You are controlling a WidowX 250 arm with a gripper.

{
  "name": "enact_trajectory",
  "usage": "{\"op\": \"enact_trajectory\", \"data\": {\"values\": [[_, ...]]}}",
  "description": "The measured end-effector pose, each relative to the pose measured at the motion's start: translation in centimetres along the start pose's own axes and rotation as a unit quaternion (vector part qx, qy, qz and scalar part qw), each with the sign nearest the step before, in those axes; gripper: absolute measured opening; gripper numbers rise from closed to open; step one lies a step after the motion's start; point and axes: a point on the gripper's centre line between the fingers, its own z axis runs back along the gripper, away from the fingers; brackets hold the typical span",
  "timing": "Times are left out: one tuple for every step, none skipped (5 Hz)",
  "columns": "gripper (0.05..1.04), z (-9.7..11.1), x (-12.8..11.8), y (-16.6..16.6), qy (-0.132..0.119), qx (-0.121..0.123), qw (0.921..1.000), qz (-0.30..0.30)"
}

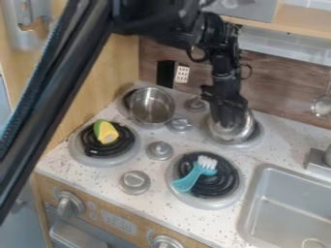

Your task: Put the lid on the top right burner

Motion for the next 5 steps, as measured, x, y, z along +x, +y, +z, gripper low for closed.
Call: {"op": "enact_trajectory", "data": {"values": [[0.237, -0.7, 0.2, 0.1, -0.004, 0.000, 1.0000, 0.000], [0.237, -1.7, 1.0, 0.8, -0.018, 0.022, 0.9996, 0.001], [0.280, -2.2, 2.1, 1.3, -0.034, 0.041, 0.9986, -0.001], [0.554, -2.3, 3.3, 1.5, -0.046, 0.048, 0.9977, -0.006], [0.856, -2.4, 3.7, 1.1, -0.061, 0.037, 0.9974, -0.008]]}}
